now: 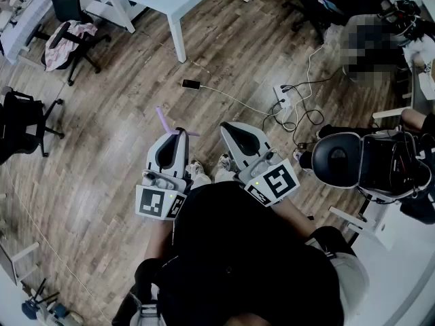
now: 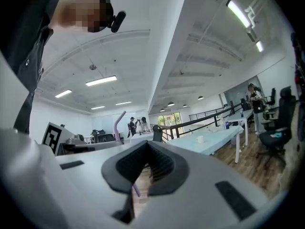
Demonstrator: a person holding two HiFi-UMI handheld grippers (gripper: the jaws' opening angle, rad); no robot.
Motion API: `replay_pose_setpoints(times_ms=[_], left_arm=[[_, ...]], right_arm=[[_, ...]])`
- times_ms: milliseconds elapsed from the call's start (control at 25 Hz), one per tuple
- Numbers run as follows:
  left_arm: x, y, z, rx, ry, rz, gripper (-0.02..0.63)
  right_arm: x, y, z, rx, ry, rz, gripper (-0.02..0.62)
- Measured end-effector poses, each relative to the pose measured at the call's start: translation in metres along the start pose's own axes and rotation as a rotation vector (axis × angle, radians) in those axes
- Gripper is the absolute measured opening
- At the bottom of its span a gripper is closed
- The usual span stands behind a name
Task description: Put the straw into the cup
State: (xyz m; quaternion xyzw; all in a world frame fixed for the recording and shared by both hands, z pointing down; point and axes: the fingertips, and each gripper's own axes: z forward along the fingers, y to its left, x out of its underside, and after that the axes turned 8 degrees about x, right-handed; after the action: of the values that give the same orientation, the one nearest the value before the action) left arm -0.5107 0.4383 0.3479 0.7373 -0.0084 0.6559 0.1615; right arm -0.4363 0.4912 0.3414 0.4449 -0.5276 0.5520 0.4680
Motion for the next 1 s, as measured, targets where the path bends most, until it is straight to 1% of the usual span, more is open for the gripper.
replay_pose_setpoints(times_ms=[120,320,480,720,1000], left_arm=[[0.004,0.002,0.004,-0.004,0.0,0.002,0.028],[-0.001,0.007,0.007,-0.012,0.001,0.018,0.028],[0.004,0.0,0.013,-0.003,0.014,0.032,0.028],[0.007,-0.013,0.037,0.02,0.018,0.042,0.028],[0.014,-0.04,0.07,0.047,0.016,0.065,0.028]], right_arm=[[0.002,-0.006,0.003,0.001,-0.003,-0.004,0.008],[0.0,-0.007,0.011,-0.003,-0.003,-0.004,0.008],[0.004,-0.012,0.007,-0.005,0.0,0.002,0.008],[0.003,-0.034,0.0,0.002,-0.003,0.008,0.008],[-0.005,-0.07,-0.025,0.021,-0.04,0.005,0.009]])
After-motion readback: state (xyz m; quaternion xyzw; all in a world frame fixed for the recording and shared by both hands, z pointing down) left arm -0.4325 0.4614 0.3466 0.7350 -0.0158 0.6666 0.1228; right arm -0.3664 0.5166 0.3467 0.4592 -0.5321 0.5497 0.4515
